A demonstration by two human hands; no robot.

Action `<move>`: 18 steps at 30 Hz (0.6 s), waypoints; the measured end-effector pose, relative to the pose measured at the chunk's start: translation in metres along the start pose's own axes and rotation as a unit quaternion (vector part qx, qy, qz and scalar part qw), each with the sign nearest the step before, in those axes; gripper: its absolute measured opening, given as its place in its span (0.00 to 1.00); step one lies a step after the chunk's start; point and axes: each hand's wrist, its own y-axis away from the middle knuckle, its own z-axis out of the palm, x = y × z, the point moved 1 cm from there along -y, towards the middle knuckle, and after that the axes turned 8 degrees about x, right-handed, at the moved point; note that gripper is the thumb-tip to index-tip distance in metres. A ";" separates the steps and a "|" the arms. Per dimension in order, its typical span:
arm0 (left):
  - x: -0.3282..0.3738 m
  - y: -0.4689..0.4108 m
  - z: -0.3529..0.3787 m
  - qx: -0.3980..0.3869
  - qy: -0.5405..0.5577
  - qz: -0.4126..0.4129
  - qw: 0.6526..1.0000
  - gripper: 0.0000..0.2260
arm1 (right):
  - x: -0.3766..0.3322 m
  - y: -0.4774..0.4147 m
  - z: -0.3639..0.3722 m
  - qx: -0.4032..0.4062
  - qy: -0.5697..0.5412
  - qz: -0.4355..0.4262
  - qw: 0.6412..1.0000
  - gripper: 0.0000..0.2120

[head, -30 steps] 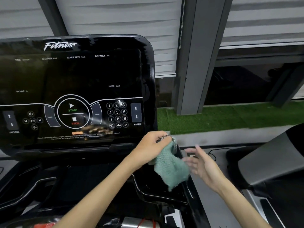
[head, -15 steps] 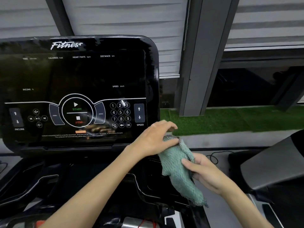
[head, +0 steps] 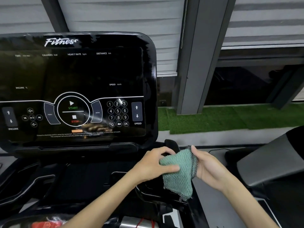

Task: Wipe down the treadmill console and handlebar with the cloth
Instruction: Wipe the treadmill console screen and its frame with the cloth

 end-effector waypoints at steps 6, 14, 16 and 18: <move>-0.016 -0.004 0.000 0.085 -0.079 0.018 0.993 0.16 | 0.010 -0.011 -0.010 0.141 0.245 -0.042 0.958 0.13; -0.020 -0.005 -0.005 0.088 -0.127 0.041 0.987 0.14 | 0.022 -0.009 -0.014 0.045 0.355 -0.154 0.921 0.30; -0.021 -0.005 -0.005 0.117 -0.165 0.072 0.977 0.09 | 0.023 -0.013 -0.013 0.083 0.440 -0.211 0.869 0.18; -0.021 -0.005 -0.006 0.136 -0.172 0.097 0.971 0.03 | 0.022 -0.014 -0.013 0.111 0.512 -0.241 0.817 0.13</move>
